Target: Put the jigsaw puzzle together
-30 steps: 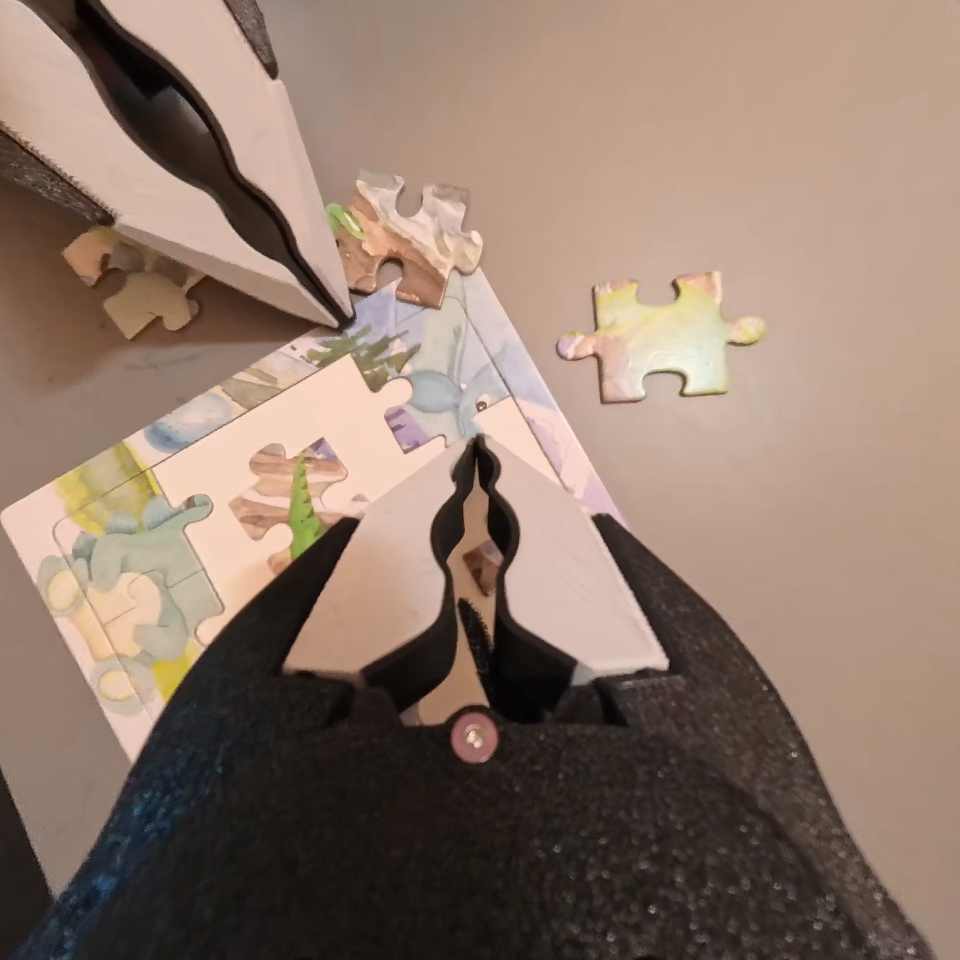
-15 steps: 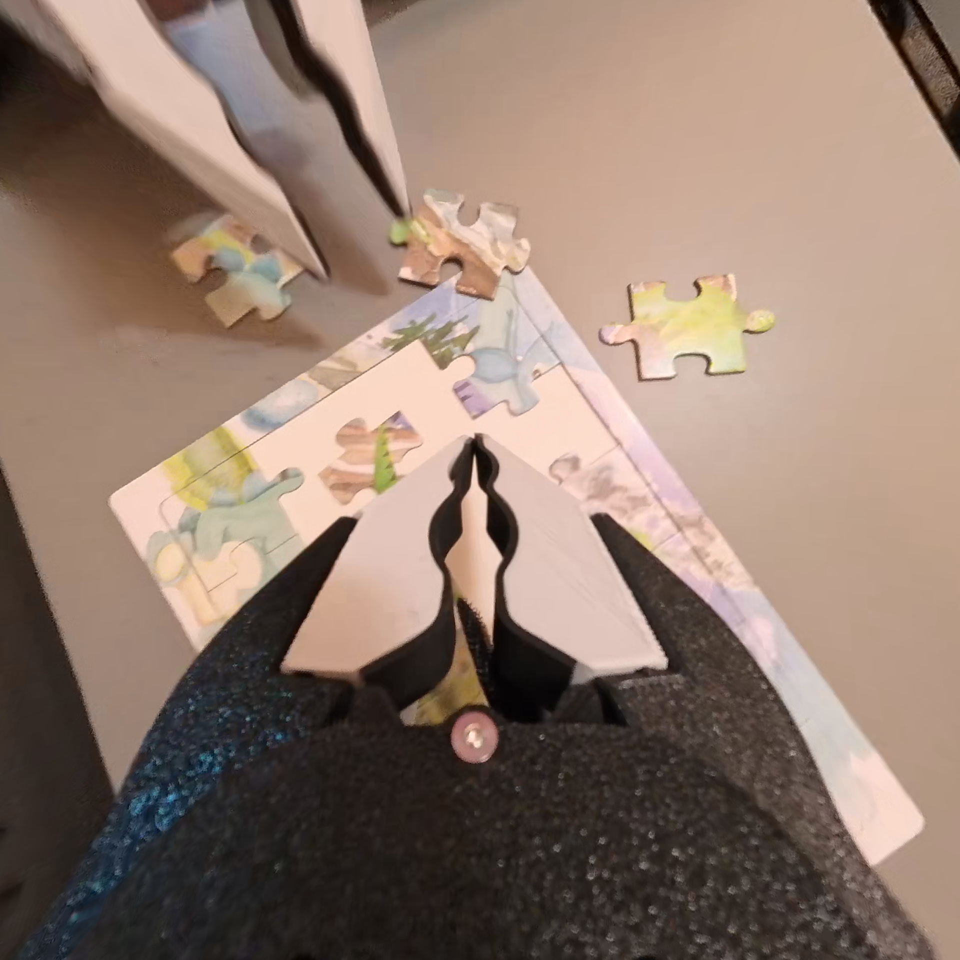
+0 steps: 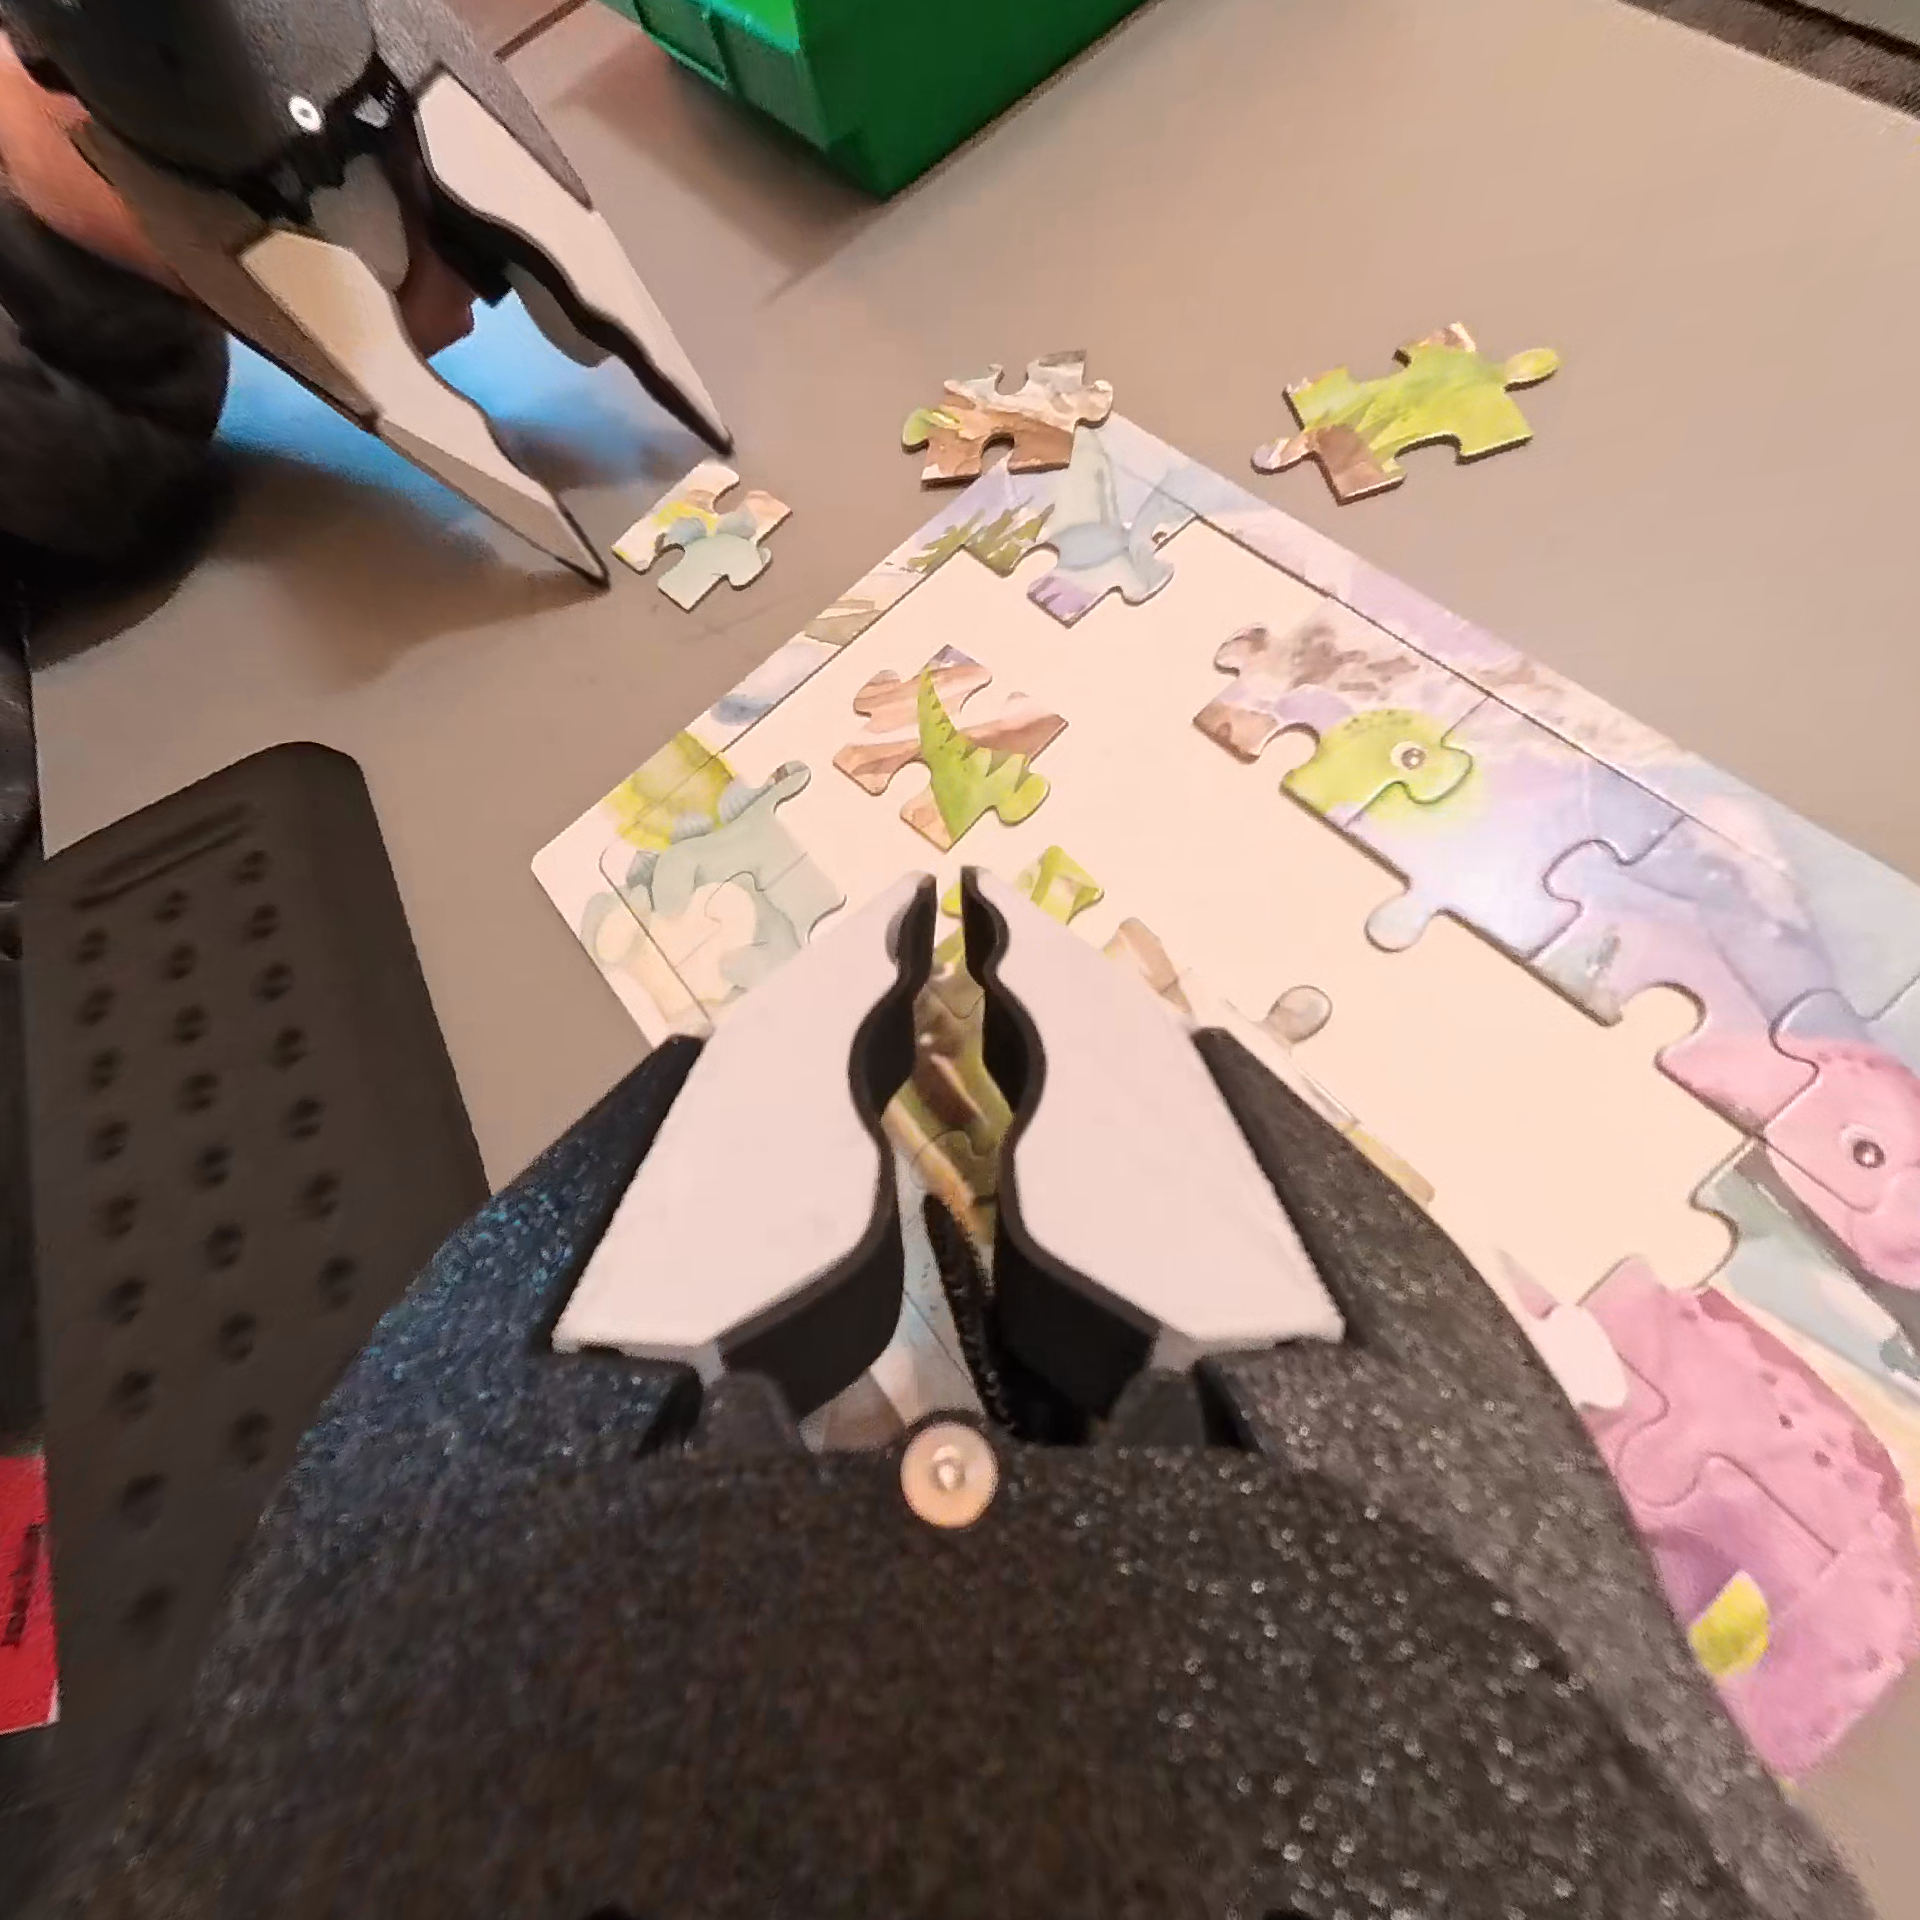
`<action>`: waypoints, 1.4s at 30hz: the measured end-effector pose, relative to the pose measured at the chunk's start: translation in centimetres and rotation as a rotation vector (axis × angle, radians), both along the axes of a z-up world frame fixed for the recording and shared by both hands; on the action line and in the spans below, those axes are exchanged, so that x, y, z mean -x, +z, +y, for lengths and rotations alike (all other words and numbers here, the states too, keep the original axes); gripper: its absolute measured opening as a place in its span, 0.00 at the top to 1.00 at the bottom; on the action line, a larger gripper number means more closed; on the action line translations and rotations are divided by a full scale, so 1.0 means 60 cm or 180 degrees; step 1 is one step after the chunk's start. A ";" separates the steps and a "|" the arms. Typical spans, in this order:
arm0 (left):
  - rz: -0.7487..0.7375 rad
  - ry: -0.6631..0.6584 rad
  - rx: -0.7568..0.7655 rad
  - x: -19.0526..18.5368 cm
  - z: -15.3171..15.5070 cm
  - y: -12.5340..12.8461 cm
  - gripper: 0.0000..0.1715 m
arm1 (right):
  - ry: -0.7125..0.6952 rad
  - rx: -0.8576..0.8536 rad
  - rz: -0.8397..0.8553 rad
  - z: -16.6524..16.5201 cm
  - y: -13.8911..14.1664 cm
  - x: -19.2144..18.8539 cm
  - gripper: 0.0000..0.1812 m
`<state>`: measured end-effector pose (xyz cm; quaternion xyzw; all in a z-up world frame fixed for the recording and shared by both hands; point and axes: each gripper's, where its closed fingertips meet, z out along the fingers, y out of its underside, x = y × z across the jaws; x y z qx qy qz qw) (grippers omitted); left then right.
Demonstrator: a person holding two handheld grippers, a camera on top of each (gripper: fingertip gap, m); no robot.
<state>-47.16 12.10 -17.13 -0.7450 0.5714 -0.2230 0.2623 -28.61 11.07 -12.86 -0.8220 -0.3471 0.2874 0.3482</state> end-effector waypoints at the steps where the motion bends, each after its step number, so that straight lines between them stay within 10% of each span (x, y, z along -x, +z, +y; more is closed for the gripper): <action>1: 0.0012 -0.0009 -0.0038 -0.001 0.000 0.000 0.68 | -0.0015 -0.0007 0.0035 -0.002 0.002 -0.003 0.98; 26: -0.0302 -0.0465 -0.0121 -0.133 -0.018 0.067 0.74 | 0.0695 -0.0101 -0.0751 0.048 -0.064 0.072 0.65; 42: -0.0211 -0.0502 -0.0170 -0.156 -0.013 0.034 0.74 | 0.0364 -0.0431 -0.0988 0.083 -0.050 0.038 1.00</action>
